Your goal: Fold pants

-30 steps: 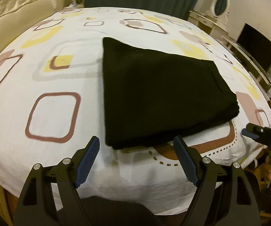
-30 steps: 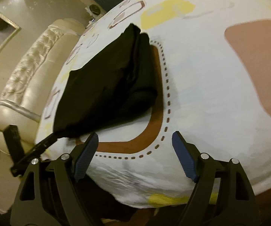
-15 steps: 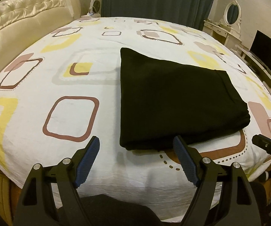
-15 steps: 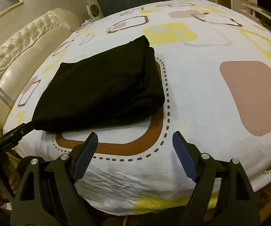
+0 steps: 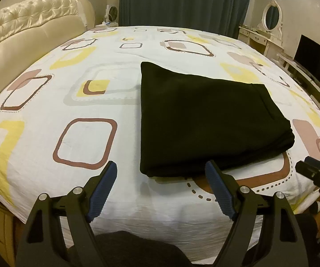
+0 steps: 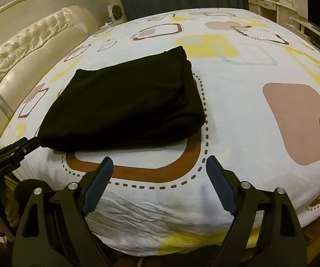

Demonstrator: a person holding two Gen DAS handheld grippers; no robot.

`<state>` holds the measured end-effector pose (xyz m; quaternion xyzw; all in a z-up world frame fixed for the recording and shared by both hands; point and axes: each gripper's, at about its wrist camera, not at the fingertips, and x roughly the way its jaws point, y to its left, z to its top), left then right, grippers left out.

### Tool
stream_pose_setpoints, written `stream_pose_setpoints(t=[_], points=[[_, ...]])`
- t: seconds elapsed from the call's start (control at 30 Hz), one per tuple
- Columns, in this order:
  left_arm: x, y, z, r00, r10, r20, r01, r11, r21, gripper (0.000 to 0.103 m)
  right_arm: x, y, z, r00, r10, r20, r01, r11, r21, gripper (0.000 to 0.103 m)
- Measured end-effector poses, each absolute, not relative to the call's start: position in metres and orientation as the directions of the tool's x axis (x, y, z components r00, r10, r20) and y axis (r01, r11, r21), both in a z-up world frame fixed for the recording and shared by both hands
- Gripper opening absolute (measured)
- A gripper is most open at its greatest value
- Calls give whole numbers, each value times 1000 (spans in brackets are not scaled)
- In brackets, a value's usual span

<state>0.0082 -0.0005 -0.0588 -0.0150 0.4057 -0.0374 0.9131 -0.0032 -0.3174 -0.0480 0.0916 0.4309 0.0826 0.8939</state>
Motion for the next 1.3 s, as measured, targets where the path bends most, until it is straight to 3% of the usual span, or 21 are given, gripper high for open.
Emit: stream_pose_setpoints(t=[0.67, 1.3], points=[[9, 3, -57, 693, 0, -720, 1, 1000, 1, 84, -4, -317, -53, 619, 219, -754, -72, 972, 223, 85], [7, -2, -55, 706, 1, -708, 17, 1000, 18, 86, -5, -311, -57, 609, 224, -761, -72, 971, 228, 85]])
